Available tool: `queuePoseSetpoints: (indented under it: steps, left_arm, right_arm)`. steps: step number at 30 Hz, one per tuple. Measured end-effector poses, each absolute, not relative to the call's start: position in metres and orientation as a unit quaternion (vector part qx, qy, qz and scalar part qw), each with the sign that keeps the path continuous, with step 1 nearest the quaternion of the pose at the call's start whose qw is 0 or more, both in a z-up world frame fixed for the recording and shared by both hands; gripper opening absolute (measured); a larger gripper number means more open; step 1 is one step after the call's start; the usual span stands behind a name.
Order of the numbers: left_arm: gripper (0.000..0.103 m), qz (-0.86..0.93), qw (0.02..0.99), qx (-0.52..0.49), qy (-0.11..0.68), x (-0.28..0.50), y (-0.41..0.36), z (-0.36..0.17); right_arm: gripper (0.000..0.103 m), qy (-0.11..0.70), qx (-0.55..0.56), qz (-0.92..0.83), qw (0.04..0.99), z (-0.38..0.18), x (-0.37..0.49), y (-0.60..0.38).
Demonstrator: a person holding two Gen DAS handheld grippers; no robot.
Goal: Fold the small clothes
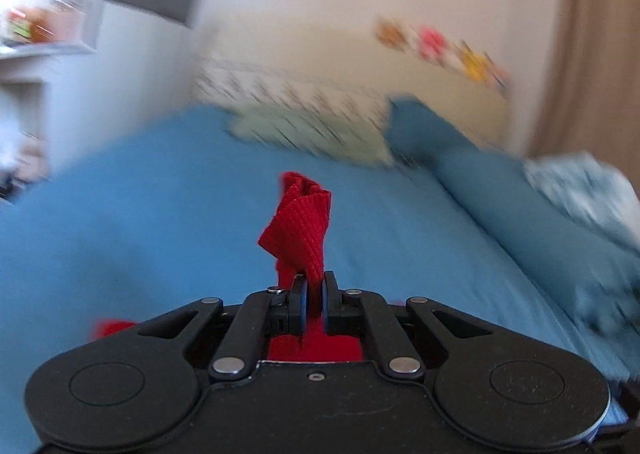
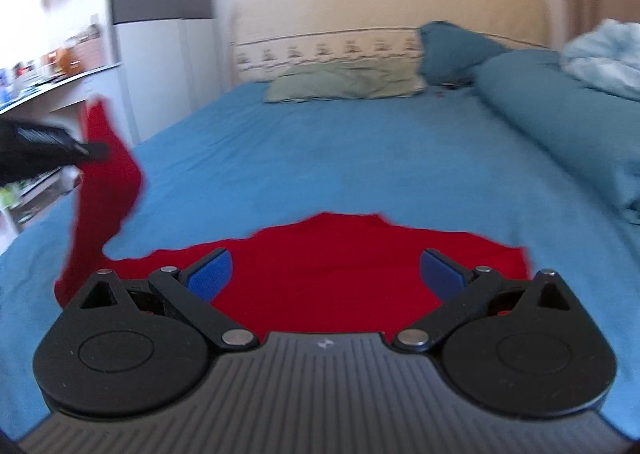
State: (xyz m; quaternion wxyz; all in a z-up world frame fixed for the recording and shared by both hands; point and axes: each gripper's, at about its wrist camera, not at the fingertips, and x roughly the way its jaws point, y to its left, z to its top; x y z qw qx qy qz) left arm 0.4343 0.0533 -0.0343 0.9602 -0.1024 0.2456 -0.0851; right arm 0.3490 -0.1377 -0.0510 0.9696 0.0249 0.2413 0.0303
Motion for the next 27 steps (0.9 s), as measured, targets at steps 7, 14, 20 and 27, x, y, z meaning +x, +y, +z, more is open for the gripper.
queuePoseSetpoints:
  steps: [7, 14, 20, 27]
  left_arm:
    - [0.006, -0.125, 0.928, -0.041, 0.348, 0.449, -0.045, -0.141]
    - [0.053, -0.137, 0.930, 0.009, 0.341, 0.429, -0.054, -0.140]
    - [0.101, -0.089, 0.954, 0.041, 0.282, 0.393, 0.007, -0.088]
    - [0.101, 0.051, 0.961, 0.044, 0.268, 0.390, 0.108, -0.110]
  right_arm:
    - [0.103, 0.272, 0.021, 0.004, 0.962, -0.077, 0.344, -0.219]
    - [0.103, 0.291, 0.057, 0.001, 0.955, -0.107, 0.346, -0.246]
    - [0.103, 0.299, 0.130, 0.033, 0.945, -0.110, 0.360, -0.235]
    - [0.098, 0.318, 0.134, 0.047, 0.937, -0.133, 0.385, -0.185]
